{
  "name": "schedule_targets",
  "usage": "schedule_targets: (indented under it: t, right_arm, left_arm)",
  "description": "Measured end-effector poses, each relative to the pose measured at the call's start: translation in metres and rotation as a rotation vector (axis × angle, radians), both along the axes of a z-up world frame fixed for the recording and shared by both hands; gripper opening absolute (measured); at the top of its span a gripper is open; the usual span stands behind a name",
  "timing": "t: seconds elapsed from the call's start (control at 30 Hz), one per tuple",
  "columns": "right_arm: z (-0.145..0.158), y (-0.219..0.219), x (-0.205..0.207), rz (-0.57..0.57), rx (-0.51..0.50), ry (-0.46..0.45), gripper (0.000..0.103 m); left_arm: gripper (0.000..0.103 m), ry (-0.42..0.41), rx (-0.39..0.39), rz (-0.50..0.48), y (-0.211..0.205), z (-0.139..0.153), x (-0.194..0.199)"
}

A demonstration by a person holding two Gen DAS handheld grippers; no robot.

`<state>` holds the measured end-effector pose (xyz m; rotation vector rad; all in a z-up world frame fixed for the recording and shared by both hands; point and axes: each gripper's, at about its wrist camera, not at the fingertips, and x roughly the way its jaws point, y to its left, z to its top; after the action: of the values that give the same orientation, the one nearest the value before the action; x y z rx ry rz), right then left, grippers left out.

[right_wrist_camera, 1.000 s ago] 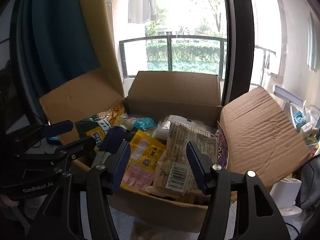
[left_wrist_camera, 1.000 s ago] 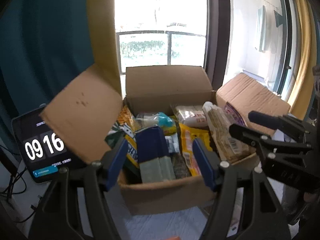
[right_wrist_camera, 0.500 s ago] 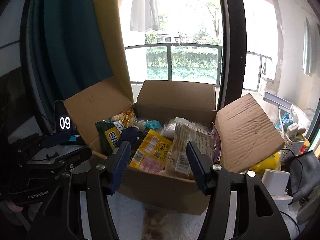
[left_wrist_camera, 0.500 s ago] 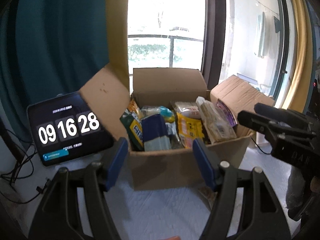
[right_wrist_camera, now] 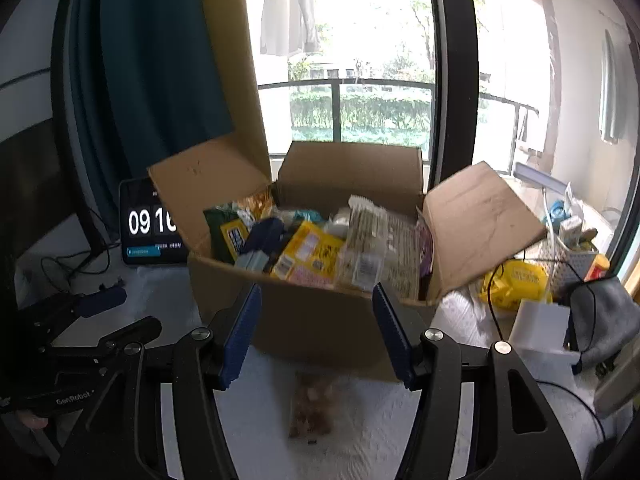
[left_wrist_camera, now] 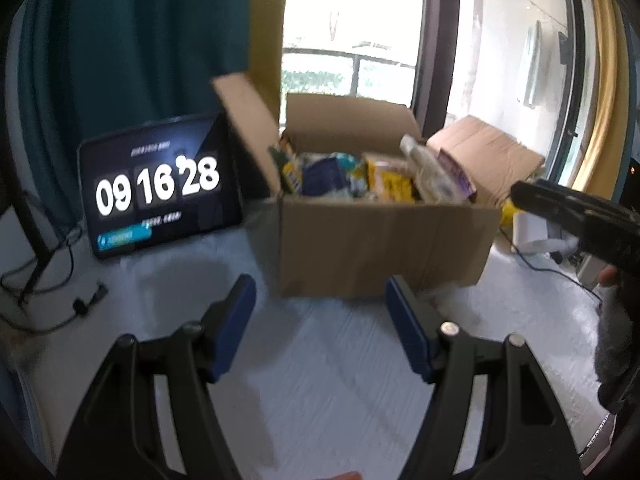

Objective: Organize snacks
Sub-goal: 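Move the right tool back to the clear dried-fruit bag on the table, then grasp the clear dried-fruit bag with the right tool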

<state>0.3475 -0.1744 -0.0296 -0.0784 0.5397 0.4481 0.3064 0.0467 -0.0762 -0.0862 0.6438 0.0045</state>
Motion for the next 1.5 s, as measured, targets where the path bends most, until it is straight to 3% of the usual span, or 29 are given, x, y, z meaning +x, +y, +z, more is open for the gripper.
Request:
schedule_targets:
  t: [0.27, 0.57, 1.17, 1.4, 1.5]
  right_arm:
    - [-0.028, -0.004, -0.016, -0.014, -0.03, 0.037, 0.061]
    - [-0.086, -0.001, 0.001, -0.017, -0.085, 0.145, 0.061]
    - [-0.146, 0.06, 0.04, -0.022, -0.344, 0.161, 0.061]
    - [-0.153, 0.063, 0.043, -0.03, -0.344, 0.151, 0.06]
    - [-0.153, 0.061, 0.041, -0.026, -0.326, 0.159, 0.055]
  left_arm:
    - [0.069, 0.063, -0.052, 0.044, 0.014, -0.031, -0.009]
    - [0.069, 0.119, -0.022, 0.085, 0.018, -0.059, -0.014]
    - [0.069, 0.124, -0.017, 0.062, 0.024, -0.06, -0.005]
    - [0.069, 0.147, -0.028, 0.072, 0.029, -0.068, 0.001]
    - [0.069, 0.153, -0.025, 0.073, 0.027, -0.069, -0.001]
